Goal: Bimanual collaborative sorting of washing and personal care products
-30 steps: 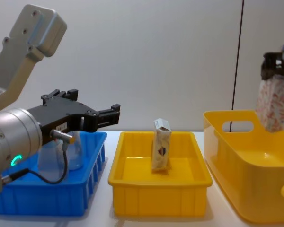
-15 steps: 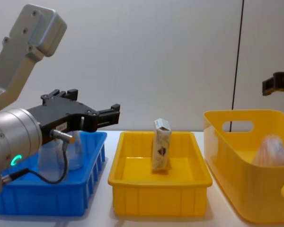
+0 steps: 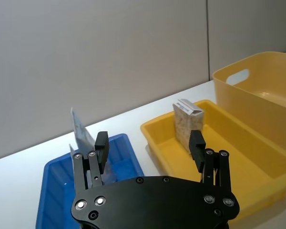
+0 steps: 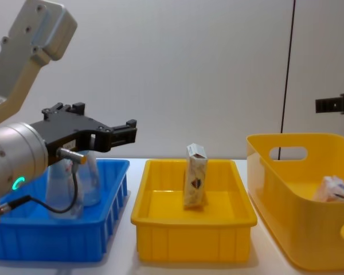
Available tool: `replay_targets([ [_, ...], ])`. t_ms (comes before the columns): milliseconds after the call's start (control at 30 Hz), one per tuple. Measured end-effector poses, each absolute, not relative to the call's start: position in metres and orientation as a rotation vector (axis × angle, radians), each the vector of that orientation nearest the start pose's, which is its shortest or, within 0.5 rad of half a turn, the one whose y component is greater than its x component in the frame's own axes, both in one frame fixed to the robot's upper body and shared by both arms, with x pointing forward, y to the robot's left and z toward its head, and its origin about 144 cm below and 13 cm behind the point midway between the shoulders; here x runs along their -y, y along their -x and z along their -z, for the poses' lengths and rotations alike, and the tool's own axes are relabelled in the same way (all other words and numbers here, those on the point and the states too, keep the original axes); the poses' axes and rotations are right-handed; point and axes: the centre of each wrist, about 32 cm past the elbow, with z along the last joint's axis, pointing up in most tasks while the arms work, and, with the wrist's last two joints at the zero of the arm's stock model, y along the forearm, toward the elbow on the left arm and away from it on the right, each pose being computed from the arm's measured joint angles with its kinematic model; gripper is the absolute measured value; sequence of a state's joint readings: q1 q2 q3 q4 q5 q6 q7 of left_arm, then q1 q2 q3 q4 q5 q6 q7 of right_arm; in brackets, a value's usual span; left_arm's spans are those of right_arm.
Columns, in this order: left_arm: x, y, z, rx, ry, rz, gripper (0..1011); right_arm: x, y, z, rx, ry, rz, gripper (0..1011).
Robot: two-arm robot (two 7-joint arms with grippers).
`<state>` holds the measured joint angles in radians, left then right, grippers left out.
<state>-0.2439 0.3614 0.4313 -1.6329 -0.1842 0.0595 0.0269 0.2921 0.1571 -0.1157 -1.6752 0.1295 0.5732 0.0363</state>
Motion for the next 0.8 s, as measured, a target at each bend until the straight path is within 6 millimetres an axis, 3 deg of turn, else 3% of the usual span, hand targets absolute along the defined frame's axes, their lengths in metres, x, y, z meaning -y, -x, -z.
replay_targets([
  [800,-0.199,-0.513,-1.209,0.138,-0.169,-1.389,1001,0.251,-0.501,-1.244,0.281,0.131,1.241,1002],
])
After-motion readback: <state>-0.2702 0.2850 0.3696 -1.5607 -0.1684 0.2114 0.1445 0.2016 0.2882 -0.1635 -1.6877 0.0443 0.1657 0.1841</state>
